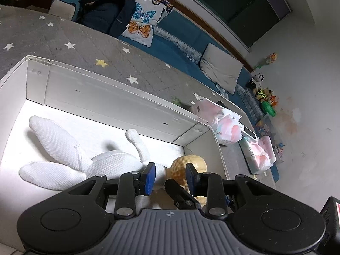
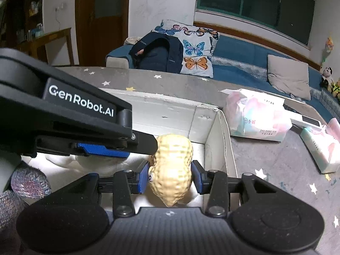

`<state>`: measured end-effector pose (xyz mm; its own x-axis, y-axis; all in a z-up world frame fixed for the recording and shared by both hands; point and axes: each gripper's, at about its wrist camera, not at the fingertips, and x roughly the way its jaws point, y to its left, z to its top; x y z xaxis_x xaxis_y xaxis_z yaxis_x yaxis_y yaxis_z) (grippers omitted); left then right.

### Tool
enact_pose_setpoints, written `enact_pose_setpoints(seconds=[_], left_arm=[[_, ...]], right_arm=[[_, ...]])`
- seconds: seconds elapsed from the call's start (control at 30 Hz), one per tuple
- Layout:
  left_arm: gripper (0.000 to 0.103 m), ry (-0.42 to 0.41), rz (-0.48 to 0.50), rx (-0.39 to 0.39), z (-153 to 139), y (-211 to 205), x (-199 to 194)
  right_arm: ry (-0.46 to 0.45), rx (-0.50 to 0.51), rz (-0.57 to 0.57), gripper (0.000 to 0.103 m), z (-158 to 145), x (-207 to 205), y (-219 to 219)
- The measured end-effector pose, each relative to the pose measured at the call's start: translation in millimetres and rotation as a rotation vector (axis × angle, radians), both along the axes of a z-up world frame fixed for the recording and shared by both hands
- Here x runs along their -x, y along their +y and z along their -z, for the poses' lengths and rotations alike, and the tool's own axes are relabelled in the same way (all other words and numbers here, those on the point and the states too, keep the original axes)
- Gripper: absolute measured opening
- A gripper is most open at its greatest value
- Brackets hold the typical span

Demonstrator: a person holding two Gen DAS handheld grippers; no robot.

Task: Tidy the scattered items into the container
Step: 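Carry the peanut toy with both tools over the white box, then lower the peanut beside the bunny and open both tools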

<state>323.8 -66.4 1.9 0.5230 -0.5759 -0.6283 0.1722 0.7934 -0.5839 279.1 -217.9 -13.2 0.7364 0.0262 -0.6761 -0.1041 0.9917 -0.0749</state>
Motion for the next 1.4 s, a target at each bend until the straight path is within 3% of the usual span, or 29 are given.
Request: enact_pose_setpoints(seconds=[0.87, 1.4], left_arm=[[0.033, -0.021, -0.016, -0.024, -8.7, 5.9, 14.9], [0.033, -0.103, -0.033, -0.04, -31.9, 17.8, 53.1]], right_arm=[[0.032, -0.036, -0.031, 0.045, -7.3, 10.9, -7.1], [-0.034, -0.068, -0.048, 0.049, -27.1, 45.6, -18.6]])
